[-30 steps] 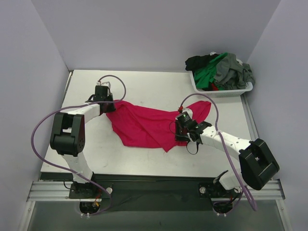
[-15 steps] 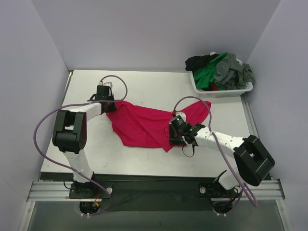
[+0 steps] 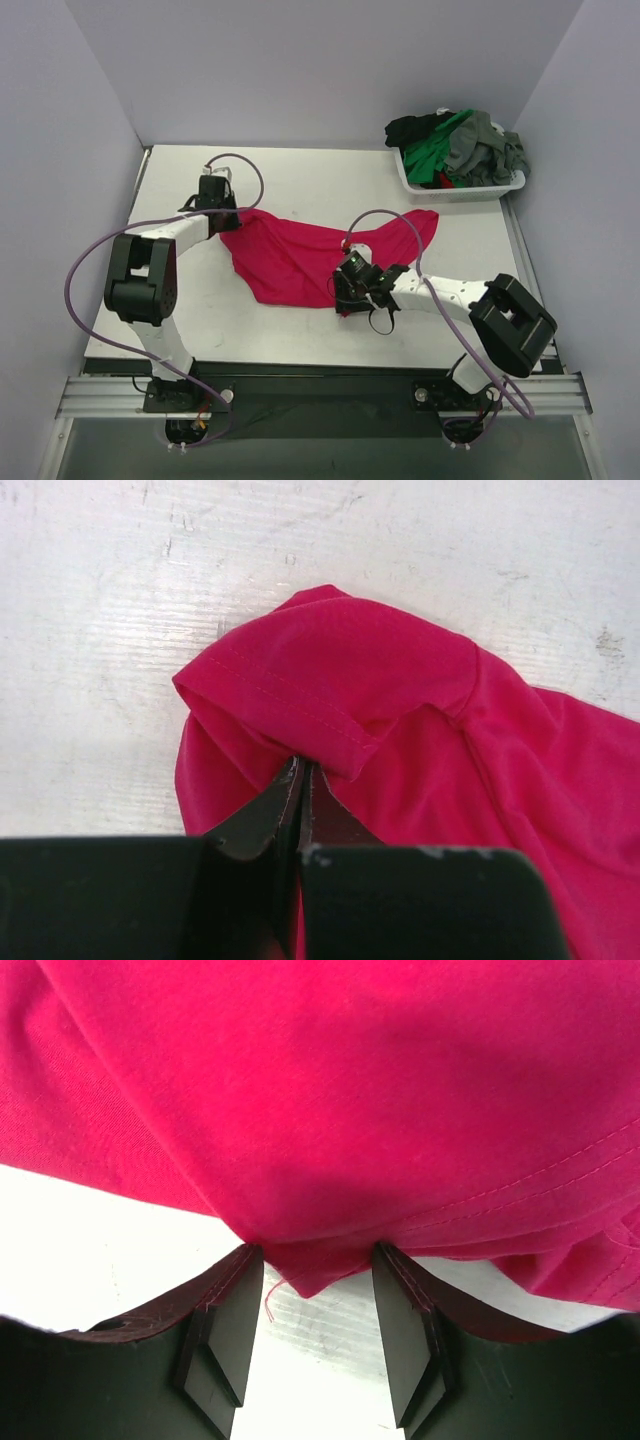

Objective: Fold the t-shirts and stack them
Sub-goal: Flatten out the tshirt

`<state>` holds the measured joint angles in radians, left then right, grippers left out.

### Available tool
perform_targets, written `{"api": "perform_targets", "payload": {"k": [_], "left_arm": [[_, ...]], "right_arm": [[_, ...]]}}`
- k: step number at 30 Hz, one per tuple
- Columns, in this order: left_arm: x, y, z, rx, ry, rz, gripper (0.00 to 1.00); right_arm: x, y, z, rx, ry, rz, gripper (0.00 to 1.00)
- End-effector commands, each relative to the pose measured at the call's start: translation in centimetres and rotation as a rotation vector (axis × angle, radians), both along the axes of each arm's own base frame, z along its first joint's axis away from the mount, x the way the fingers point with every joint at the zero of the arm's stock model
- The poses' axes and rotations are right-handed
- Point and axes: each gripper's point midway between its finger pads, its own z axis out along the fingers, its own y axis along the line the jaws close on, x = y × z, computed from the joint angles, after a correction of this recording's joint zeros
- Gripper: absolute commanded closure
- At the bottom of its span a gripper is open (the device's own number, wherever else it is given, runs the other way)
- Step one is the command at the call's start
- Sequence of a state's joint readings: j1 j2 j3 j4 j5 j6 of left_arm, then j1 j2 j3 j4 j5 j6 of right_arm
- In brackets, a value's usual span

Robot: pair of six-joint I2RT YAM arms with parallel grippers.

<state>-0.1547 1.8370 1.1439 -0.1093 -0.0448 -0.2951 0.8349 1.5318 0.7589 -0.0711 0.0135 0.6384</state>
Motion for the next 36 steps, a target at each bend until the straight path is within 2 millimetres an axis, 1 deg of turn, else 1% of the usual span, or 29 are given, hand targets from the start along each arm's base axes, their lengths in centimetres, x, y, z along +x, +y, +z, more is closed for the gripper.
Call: {"api": "perform_targets", "payload": {"k": [1, 5, 10, 15, 19, 20, 22, 26, 29, 30, 32, 33, 34, 36], "left_arm": [[0.6, 0.2, 3.6, 0.008, -0.097, 0.006, 1.0], [0.4, 0.5, 3.7, 0.017, -0.094, 0.017, 1.0], [0.3, 0.8, 3.9, 0.024, -0.093, 0.024, 1.0], [0.2, 0.9, 4.1, 0.029, -0.1, 0.03, 1.0], [0.2, 0.9, 4.3, 0.029, -0.105, 0.029, 1.0], [0.2, 0.9, 4.4, 0.028, -0.105, 0.03, 1.0], [0.2, 0.9, 4.4, 0.03, -0.105, 0.028, 1.0], [0.2, 0.9, 4.4, 0.03, -0.105, 0.028, 1.0], [0.2, 0.9, 4.5, 0.027, -0.108, 0.028, 1.0], [0.2, 0.9, 4.5, 0.028, -0.106, 0.028, 1.0], [0.2, 0.9, 4.4, 0.026, -0.107, 0.025, 1.0], [0.2, 0.9, 4.5, 0.026, -0.109, 0.025, 1.0], [0.2, 0.9, 4.5, 0.026, -0.107, 0.025, 1.0], [0.2, 0.9, 4.7, 0.028, -0.112, 0.027, 1.0]], "right_arm": [[-0.2, -0.2, 0.0, -0.028, -0.007, -0.027, 0.52], [-0.7, -0.6, -0.5, -0.055, 0.012, -0.027, 0.52], [-1.4, -0.4, -0.6, -0.068, 0.016, -0.013, 0.52], [-1.3, 0.0, -0.5, -0.072, 0.013, -0.006, 0.52], [-1.2, 0.0, -0.8, -0.089, 0.02, -0.005, 0.52], [-1.3, -0.1, -1.2, -0.098, 0.03, -0.004, 0.52], [-1.4, 0.2, -1.2, -0.097, 0.039, 0.001, 0.53], [-1.5, -0.1, -1.4, -0.108, 0.051, -0.003, 0.56], [-1.7, -0.3, -1.4, -0.115, 0.053, -0.006, 0.62], [-1.8, -0.4, -1.5, -0.118, 0.057, -0.004, 0.7], [-2.1, -0.7, -1.6, -0.128, 0.061, -0.007, 0.77], [-2.2, -0.8, -1.6, -0.131, 0.063, -0.009, 0.83], [-2.3, -0.9, -1.4, -0.132, 0.061, -0.01, 0.85], [-2.6, -1.4, -1.3, -0.139, 0.064, -0.014, 0.85]]}}
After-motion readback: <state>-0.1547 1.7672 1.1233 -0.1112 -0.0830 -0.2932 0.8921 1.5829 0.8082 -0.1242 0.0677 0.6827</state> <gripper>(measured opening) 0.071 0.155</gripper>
